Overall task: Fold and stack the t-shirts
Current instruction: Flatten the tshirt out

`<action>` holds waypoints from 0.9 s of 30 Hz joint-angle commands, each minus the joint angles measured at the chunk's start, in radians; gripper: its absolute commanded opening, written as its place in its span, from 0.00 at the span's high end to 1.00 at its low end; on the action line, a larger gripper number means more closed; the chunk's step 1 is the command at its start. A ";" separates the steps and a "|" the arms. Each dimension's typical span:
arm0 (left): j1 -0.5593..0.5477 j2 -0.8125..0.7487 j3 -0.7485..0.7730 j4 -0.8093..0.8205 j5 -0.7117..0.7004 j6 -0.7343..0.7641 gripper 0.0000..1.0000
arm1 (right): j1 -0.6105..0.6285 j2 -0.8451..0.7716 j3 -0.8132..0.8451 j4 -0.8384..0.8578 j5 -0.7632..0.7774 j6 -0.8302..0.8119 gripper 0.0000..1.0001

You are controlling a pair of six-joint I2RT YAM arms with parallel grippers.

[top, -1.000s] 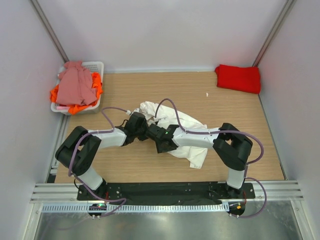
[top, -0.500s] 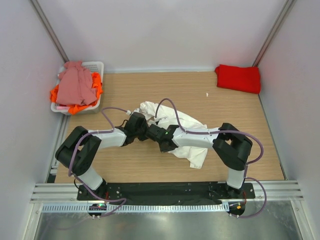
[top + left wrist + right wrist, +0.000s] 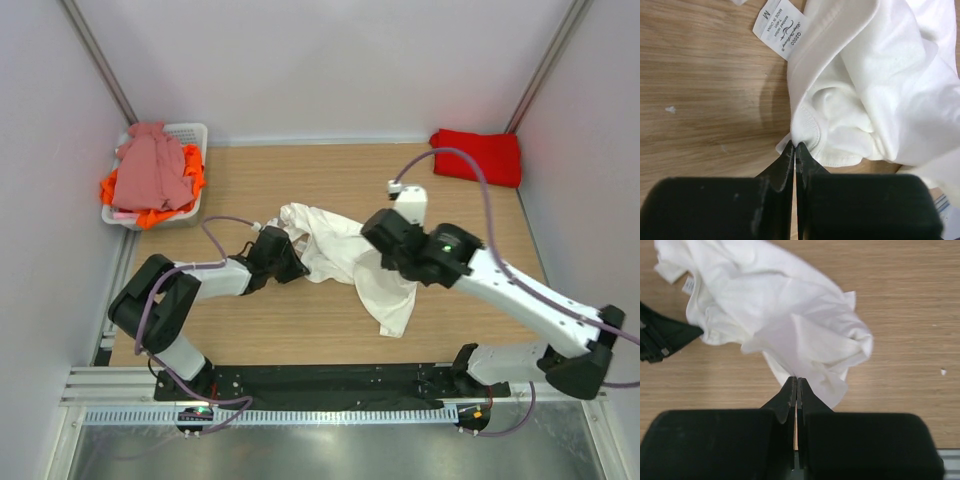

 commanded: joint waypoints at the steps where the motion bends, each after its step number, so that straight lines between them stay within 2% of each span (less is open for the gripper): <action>1: 0.007 -0.077 -0.022 0.030 0.011 0.010 1.00 | -0.051 -0.126 0.064 -0.209 0.173 0.060 0.99; 3: 0.007 -0.126 -0.004 -0.017 0.011 0.018 1.00 | -0.099 -0.195 0.113 -0.256 0.214 0.063 0.99; 5: 0.007 -0.177 0.024 -0.135 -0.001 0.047 1.00 | -0.117 -0.235 0.152 -0.284 0.292 0.064 0.99; 7: 0.007 -0.299 0.055 -0.256 -0.037 0.073 1.00 | -0.124 -0.274 0.216 -0.308 0.395 0.083 0.99; 9: 0.007 -0.443 0.100 -0.350 -0.150 0.093 1.00 | -0.126 -0.289 0.277 -0.357 0.470 0.095 0.99; 10: 0.007 -0.494 0.122 -0.454 -0.194 0.102 1.00 | -0.124 -0.303 0.291 -0.371 0.502 0.110 0.99; 13: 0.017 -0.615 0.243 -0.623 -0.309 0.147 1.00 | -0.126 -0.364 0.285 -0.370 0.604 0.146 0.99; 18: 0.041 -0.660 0.391 -0.791 -0.379 0.205 1.00 | -0.126 -0.465 0.212 -0.292 0.737 0.147 0.99; 21: 0.062 -0.655 0.467 -0.889 -0.397 0.217 1.00 | -0.124 -0.505 0.239 -0.282 0.819 0.132 0.99; 27: 0.067 -0.726 0.634 -0.970 -0.428 0.241 1.00 | -0.118 -0.609 0.187 -0.025 0.808 -0.102 0.99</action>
